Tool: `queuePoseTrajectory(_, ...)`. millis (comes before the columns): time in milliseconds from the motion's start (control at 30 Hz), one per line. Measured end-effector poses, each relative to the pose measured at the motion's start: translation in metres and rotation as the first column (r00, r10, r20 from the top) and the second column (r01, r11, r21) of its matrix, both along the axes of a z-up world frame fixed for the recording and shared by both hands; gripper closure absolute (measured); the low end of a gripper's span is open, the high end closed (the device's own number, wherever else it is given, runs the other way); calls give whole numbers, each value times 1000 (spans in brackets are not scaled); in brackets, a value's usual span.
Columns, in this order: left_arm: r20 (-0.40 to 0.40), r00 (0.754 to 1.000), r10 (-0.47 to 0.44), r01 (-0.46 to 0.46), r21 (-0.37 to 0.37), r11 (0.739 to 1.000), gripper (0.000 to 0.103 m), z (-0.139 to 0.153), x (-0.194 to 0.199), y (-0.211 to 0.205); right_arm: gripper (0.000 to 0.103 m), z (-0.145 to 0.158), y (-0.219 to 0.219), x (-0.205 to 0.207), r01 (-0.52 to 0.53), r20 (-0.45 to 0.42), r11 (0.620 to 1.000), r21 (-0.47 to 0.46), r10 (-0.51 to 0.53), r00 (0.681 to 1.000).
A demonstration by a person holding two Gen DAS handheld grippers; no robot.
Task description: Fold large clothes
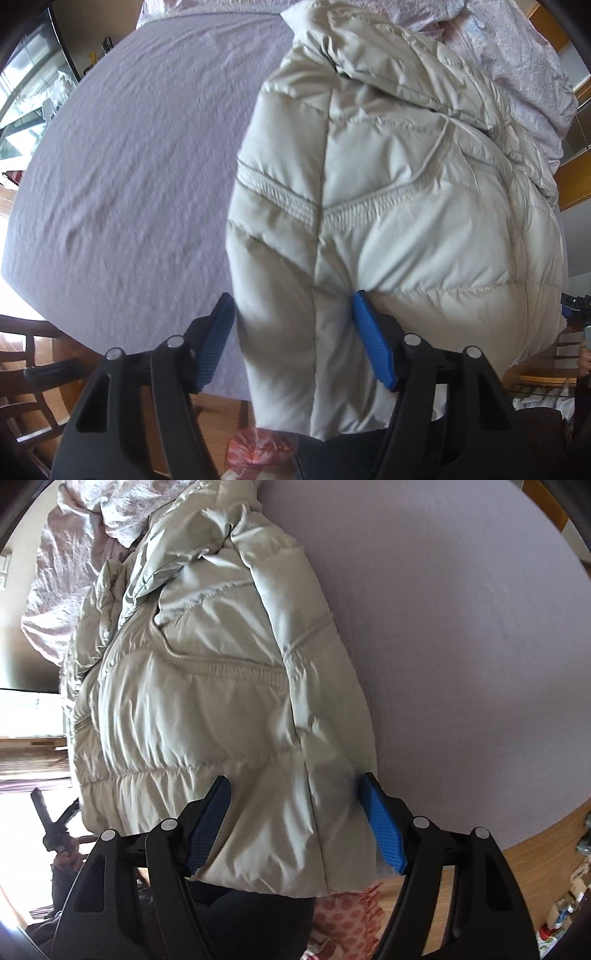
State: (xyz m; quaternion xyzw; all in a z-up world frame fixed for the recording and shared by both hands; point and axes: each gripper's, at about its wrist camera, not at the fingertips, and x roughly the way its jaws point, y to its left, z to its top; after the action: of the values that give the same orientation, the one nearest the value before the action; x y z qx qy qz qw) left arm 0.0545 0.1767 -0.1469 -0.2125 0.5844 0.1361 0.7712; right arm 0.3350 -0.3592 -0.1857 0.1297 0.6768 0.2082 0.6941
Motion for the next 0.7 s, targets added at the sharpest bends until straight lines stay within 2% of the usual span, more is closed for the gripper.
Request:
queuePoseTrajectory(167, 10, 1000, 1, -1, -6, 1000, 43, -3, -3, -4, 30, -2, -12, 2, 17, -10, 998, 57, -16, 1000)
queuePoseTrajectory(267, 10, 1000, 3, -3, -13, 1000, 43, -3, -2, -6, 34, -1, -25, 0, 26, 1, 998, 56, -26, 1000)
queuePoseTrajectory(433, 20, 1000, 9, -8, -19, 1000, 45, -3, -10, -8, 34, -4, -11, 0, -21, -1, 995, 96, 21, 1000)
queuePoseTrajectory(533, 25, 1000, 10, -9, -30, 1000, 52, -2, -12, -9, 36, -6, -5, -1, -29, 6, 990, 136, 29, 1000)
queuePoseTrajectory(600, 26, 1000, 8, -7, -29, 1000, 56, -2, -12, -10, 51, -8, -5, -1, -32, 1, 990, 139, 32, 999)
queuePoseTrajectory(633, 26, 1000, 8, -7, -28, 1000, 57, -1, -11, -9, 54, -8, -3, -1, -31, 4, 991, 129, 31, 1000)
queuePoseTrajectory(667, 24, 1000, 9, -8, -27, 1000, 57, -1, -12, -10, 61, -7, -5, 0, -26, 6, 993, 116, 26, 1000)
queuePoseTrajectory(700, 22, 1000, 11, -10, -28, 1000, 57, -1, -11, -8, 63, -6, -8, 0, -15, 15, 995, 98, 14, 1000)
